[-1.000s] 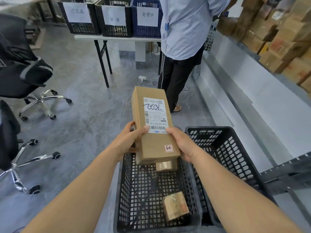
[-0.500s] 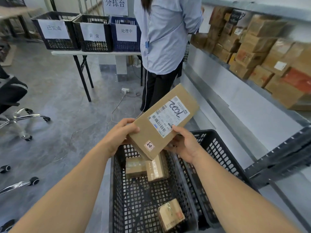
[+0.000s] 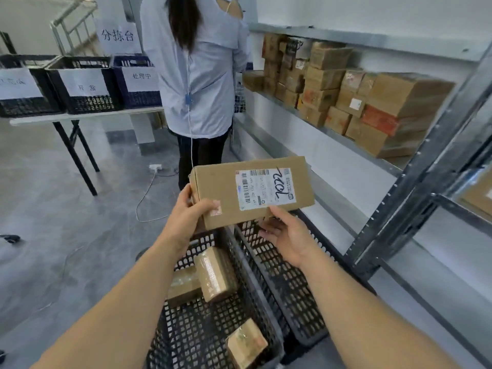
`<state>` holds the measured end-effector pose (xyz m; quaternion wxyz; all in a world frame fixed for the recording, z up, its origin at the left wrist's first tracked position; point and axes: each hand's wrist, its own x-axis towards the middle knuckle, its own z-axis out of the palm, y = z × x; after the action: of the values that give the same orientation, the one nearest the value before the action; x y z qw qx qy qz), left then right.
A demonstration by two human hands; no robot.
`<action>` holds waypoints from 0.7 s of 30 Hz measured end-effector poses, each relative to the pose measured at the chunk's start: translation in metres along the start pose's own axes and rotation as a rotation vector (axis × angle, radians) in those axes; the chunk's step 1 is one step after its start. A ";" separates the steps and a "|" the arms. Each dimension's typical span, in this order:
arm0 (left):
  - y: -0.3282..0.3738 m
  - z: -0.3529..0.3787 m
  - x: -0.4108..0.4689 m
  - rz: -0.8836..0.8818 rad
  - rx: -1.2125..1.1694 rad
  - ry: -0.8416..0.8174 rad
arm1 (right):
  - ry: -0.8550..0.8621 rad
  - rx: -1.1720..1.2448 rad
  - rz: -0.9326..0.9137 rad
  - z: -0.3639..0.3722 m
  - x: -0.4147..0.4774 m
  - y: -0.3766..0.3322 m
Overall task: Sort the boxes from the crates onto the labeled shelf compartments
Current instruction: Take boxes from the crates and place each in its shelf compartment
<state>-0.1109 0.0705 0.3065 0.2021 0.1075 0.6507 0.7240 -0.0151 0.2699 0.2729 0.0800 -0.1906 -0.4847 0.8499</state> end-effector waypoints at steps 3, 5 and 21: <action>0.020 0.009 0.002 0.068 0.023 -0.075 | 0.182 -0.145 -0.048 -0.051 -0.027 -0.017; 0.032 0.016 0.001 0.088 0.091 -0.136 | 0.262 -0.264 -0.100 -0.079 -0.052 -0.034; 0.084 0.195 -0.070 0.062 0.404 -0.805 | -0.033 -0.895 0.016 -0.170 -0.243 -0.132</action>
<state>0.0209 0.2098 0.4222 0.3923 0.4372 0.6451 0.4886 0.2684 0.3948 0.3676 -0.0249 -0.1966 -0.8045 0.5599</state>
